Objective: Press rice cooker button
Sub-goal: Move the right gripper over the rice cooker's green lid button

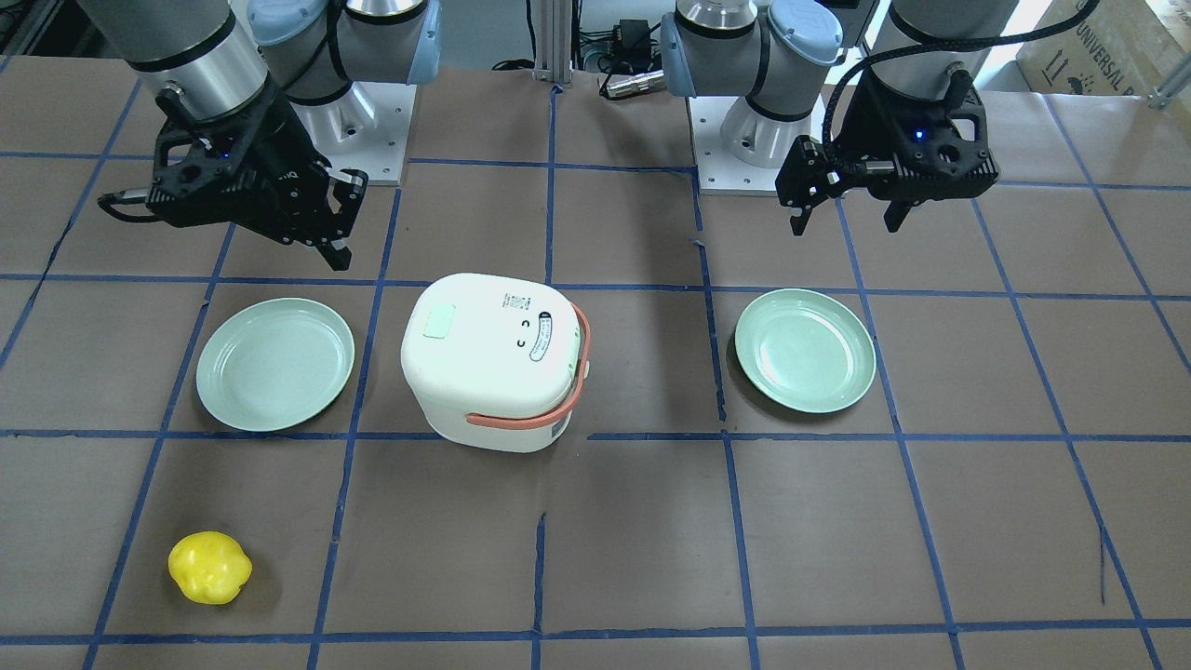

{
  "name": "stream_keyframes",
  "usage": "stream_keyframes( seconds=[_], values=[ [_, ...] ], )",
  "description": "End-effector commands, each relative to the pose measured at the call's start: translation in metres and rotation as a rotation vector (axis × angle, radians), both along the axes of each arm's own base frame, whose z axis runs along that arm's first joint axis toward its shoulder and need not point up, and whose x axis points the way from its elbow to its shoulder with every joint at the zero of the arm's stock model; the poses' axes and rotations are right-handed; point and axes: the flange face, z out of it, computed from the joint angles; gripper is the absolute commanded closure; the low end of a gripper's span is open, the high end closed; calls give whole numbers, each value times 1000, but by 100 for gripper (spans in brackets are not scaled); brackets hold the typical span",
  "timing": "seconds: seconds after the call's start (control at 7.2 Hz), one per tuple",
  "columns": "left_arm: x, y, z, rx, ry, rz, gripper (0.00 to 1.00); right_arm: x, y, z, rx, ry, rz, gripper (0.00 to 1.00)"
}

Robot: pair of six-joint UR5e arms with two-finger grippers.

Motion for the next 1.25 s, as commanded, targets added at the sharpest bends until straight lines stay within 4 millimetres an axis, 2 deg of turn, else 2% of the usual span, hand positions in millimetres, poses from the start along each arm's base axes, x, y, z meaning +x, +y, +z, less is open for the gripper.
stream_keyframes(
  seconds=[0.0, 0.28, 0.56, 0.97, 1.11],
  values=[
    [0, 0, 0, 0, 0, 0, 0, 7, 4, -8, -14, 114, 17, 94],
    [0, 0, 0, 0, 0, 0, 0, 18, 7, -11, -8, 124, 36, 93],
    [0, 0, 0, 0, 0, 0, 0, 39, 8, -20, 6, 123, 80, 93],
    [0, 0, 0, 0, 0, 0, 0, 65, -6, -51, 29, 116, 143, 93],
    [0, 0, 0, 0, 0, 0, 0, 67, -8, -55, 35, 115, 146, 93]
  ],
)
